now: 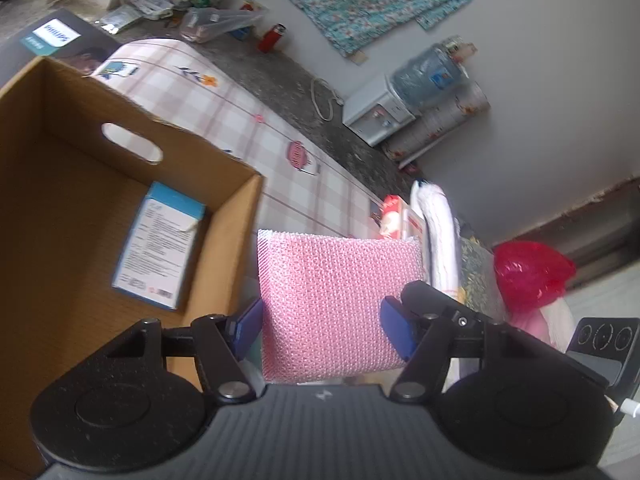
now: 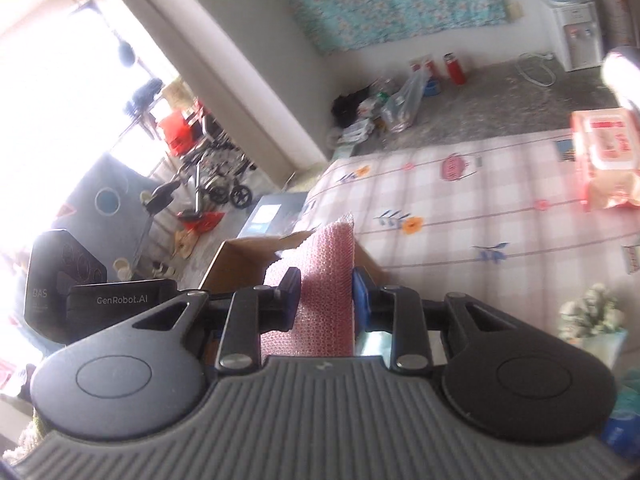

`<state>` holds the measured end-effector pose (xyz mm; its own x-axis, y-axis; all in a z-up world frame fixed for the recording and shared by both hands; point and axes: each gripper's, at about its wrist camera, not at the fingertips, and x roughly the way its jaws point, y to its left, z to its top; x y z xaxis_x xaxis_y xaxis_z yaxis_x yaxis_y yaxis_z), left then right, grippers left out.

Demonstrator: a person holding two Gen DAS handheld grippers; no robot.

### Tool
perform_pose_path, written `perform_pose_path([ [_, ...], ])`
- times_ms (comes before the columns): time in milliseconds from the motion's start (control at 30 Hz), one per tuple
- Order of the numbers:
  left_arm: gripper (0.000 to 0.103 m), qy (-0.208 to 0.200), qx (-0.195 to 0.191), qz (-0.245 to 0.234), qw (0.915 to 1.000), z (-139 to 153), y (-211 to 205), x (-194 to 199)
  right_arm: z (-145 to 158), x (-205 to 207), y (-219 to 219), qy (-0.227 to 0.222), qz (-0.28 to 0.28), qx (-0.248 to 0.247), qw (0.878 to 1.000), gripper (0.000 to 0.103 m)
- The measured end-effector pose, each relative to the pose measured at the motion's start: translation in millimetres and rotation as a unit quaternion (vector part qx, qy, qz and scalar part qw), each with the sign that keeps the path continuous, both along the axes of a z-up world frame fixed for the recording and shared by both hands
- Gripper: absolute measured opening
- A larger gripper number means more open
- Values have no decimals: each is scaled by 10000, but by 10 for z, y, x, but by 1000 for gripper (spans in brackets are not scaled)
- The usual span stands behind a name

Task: Organize soft objects
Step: 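Carry the pink sponge with the left tool into the cardboard box and release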

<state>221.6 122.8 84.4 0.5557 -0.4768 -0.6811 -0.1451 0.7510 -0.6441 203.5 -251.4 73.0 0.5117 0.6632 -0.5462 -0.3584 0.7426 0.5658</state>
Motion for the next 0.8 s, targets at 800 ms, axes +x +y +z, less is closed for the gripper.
perform_pose_path([
  [800,66,1620,-70,1669,9725,-1455,1467,519,-1300,1525,3160,1143,1800,-1886,9586,29],
])
